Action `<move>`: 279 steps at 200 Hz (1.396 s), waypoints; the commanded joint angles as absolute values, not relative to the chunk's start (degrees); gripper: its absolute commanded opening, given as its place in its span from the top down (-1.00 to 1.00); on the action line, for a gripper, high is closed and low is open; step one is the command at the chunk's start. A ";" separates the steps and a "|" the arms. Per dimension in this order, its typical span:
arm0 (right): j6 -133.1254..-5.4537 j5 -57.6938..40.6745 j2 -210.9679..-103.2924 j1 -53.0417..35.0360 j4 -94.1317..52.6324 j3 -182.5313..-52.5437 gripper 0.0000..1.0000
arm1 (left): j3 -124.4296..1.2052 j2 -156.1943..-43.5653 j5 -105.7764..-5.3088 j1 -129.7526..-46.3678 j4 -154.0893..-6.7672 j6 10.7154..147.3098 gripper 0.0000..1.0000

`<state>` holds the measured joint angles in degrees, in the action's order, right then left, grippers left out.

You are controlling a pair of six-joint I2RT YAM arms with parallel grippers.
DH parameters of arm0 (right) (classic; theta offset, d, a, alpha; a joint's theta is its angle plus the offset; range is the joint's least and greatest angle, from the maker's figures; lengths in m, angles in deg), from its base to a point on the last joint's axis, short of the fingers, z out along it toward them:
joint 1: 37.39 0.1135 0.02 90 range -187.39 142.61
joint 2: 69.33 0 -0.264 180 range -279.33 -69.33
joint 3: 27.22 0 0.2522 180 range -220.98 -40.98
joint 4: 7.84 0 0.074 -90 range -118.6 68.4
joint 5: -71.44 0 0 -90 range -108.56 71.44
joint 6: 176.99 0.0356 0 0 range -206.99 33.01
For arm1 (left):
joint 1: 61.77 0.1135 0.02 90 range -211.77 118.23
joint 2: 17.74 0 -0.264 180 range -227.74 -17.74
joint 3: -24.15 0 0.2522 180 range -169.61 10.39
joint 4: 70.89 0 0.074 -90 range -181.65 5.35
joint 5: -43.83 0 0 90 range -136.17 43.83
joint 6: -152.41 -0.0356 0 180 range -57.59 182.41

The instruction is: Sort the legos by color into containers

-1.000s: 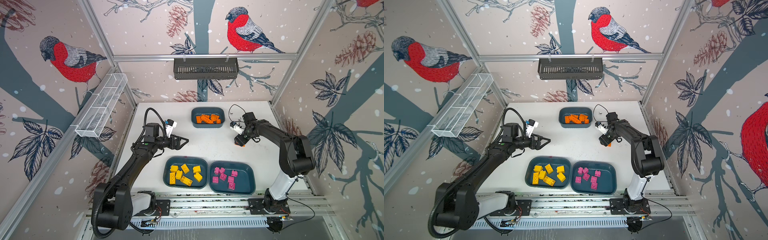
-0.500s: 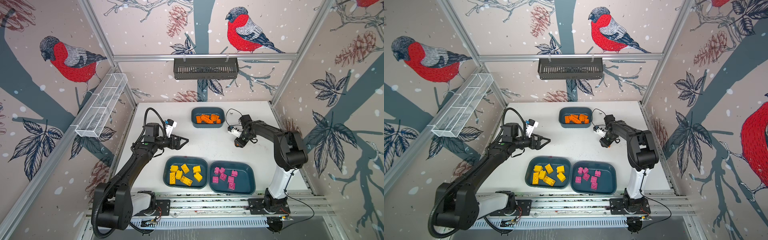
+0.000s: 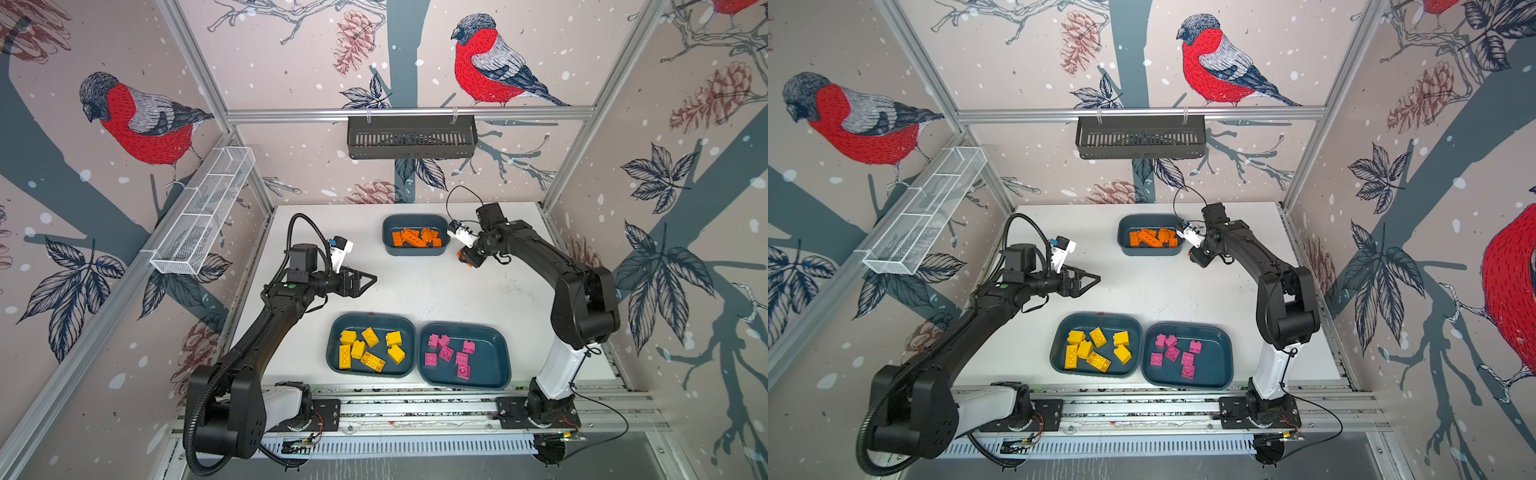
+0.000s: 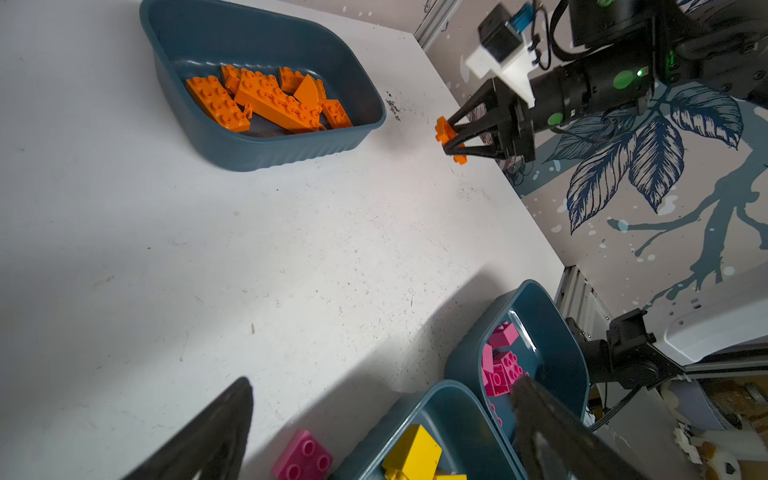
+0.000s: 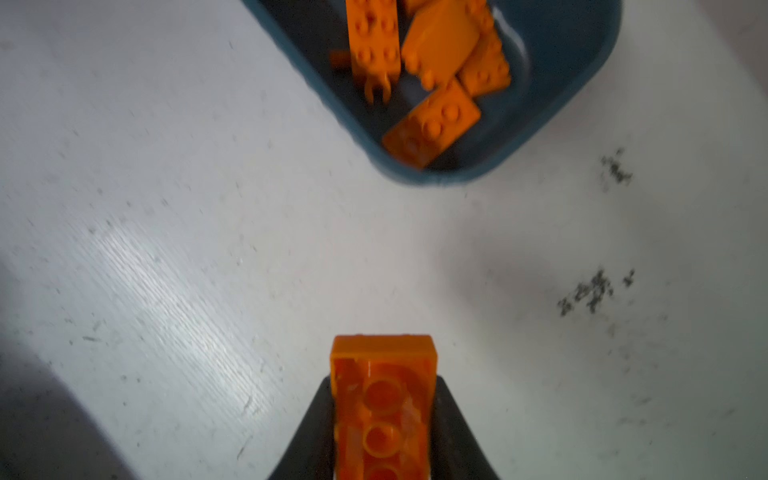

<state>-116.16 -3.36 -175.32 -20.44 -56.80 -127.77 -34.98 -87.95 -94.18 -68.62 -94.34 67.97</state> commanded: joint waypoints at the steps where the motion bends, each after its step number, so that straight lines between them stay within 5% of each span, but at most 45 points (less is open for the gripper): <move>1: -110.93 1.96 -178.95 -18.35 -51.13 -133.79 0.51 | -35.95 -88.53 -95.02 -68.41 -93.96 66.63 -0.92; 62: -105.97 -3.68 -199.02 -14.79 -51.54 -156.93 0.43 | -37.29 -89.55 -93.33 -68.40 -95.02 65.69 -0.92; 80: -106.28 -7.70 -203.27 -14.11 -52.44 -161.43 0.20 | -38.09 -90.06 -92.36 -68.45 -96.65 65.03 -0.91; 99: -106.96 -10.52 -205.25 -13.71 -53.14 -163.45 -0.26 | -38.72 -90.52 -91.62 -68.45 -98.39 64.36 -0.90; 120: -106.02 -9.92 -204.64 -13.80 -53.65 -163.33 -0.44 | -38.74 -90.73 -91.04 -68.44 -98.56 64.66 -0.90; 161: -102.63 -1.36 -196.02 -15.92 -53.78 -154.88 -0.58 | -40.09 -92.36 -89.57 -70.10 -99.34 66.25 -0.89; 227: -97.23 17.39 -169.79 -20.35 -50.68 -121.97 -0.70 | -42.29 -97.62 -84.45 -78.78 -100.32 71.58 -0.86; 255: -94.52 20.78 -158.06 -22.06 -44.51 -107.56 -0.99 | -43.00 -100.00 -80.93 -82.12 -100.27 73.94 -0.85; 279: -93.10 20.75 -151.23 -23.09 -42.10 -99.71 -0.99 | -44.49 -103.17 -76.88 -85.03 -101.72 76.13 -0.83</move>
<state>-95.79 17.47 -155.63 -22.40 -47.25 -104.99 -42.91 -100.85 -81.68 -82.96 -100.35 73.19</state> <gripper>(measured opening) 0.998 0.923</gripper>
